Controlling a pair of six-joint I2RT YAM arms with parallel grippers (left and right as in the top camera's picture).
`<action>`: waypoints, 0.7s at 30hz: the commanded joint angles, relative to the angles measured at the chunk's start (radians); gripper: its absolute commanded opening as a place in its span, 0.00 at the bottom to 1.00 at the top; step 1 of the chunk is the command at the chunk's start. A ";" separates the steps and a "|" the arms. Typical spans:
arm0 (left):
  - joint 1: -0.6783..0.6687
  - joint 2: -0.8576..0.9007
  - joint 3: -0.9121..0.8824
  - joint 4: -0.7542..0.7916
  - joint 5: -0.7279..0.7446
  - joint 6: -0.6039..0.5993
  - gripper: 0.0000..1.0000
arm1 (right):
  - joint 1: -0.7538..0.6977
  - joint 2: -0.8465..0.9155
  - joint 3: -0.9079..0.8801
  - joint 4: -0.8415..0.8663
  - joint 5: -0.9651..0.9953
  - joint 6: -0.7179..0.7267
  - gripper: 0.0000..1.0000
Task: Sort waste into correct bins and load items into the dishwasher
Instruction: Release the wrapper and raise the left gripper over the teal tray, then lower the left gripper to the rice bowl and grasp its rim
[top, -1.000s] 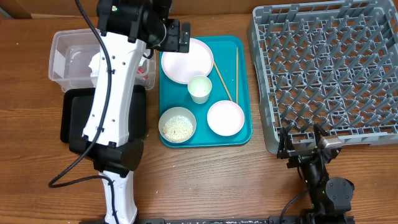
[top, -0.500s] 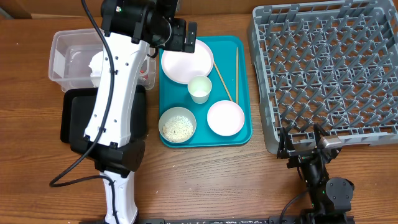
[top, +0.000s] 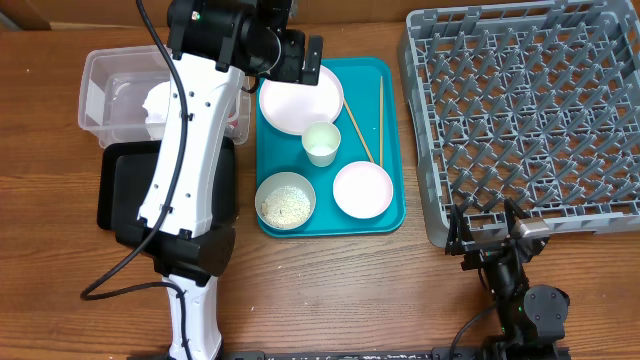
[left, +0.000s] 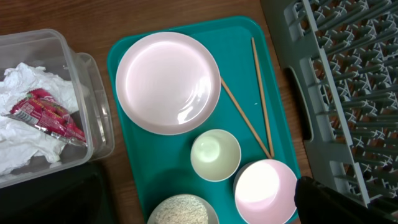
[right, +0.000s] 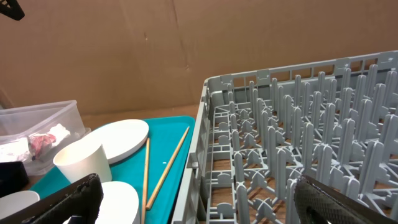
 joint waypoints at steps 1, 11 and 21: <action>-0.016 0.000 0.002 0.008 0.018 0.023 1.00 | 0.006 -0.010 -0.010 0.004 0.006 0.002 1.00; -0.058 0.048 0.002 0.021 0.022 0.049 1.00 | 0.006 -0.010 -0.010 0.004 0.006 0.002 1.00; -0.097 0.202 0.002 0.055 0.046 0.061 1.00 | 0.006 -0.010 -0.010 0.004 0.006 0.002 1.00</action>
